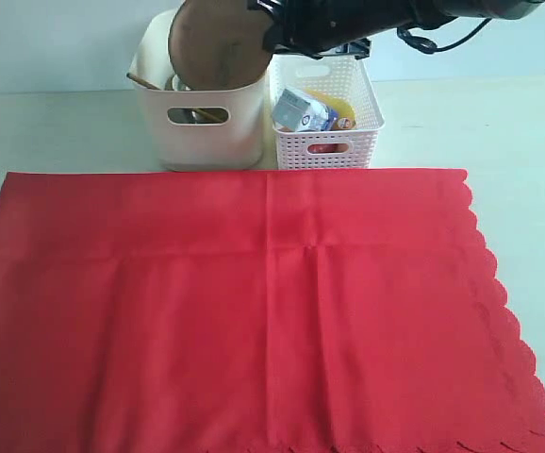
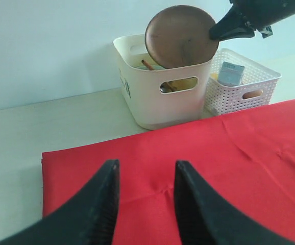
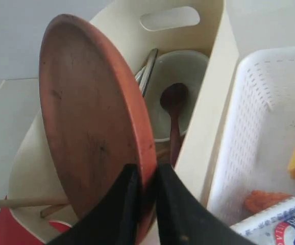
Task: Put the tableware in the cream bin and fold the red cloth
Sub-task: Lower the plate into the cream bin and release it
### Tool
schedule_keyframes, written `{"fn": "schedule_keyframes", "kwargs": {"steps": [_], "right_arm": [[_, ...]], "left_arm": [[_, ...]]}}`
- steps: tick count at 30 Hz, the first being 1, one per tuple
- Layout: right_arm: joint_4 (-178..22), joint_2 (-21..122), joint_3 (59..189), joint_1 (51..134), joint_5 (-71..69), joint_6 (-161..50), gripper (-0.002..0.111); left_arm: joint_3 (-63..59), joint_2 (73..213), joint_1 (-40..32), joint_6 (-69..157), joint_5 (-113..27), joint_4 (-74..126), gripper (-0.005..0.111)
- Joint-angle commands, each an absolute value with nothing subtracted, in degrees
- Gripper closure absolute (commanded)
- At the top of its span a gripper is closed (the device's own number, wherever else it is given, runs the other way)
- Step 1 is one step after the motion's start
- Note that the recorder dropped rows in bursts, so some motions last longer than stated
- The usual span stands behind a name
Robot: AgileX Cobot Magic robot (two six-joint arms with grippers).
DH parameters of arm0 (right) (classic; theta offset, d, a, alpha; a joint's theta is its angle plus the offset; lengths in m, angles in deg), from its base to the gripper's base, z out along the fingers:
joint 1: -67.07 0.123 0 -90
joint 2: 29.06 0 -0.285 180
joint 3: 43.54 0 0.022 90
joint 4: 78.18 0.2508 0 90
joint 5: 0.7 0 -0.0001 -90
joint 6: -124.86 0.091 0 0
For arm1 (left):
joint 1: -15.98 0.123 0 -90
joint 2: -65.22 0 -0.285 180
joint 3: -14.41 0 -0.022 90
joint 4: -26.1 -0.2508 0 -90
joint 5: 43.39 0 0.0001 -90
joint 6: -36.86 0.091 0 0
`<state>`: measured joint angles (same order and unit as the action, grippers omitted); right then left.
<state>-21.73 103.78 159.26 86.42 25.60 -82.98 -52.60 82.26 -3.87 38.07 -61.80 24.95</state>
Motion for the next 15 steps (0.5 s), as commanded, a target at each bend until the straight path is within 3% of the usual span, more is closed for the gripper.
{"fn": "schedule_keyframes", "kwargs": {"steps": [1, 5, 15], "right_arm": [[-21.81, 103.56, 159.66, 86.33, 25.46, -83.59, 0.081], [-21.81, 103.35, 159.66, 86.33, 25.46, -83.59, 0.071], [-21.84, 98.29, 159.66, 86.33, 27.47, -83.59, 0.07]], "left_arm": [[-52.75, 82.41, -3.96, 37.9, -60.77, 24.78, 0.07], [-52.75, 82.41, -3.96, 37.9, -60.77, 24.78, 0.07], [-52.75, 82.41, -3.96, 37.9, -60.77, 24.78, 0.07]]}}
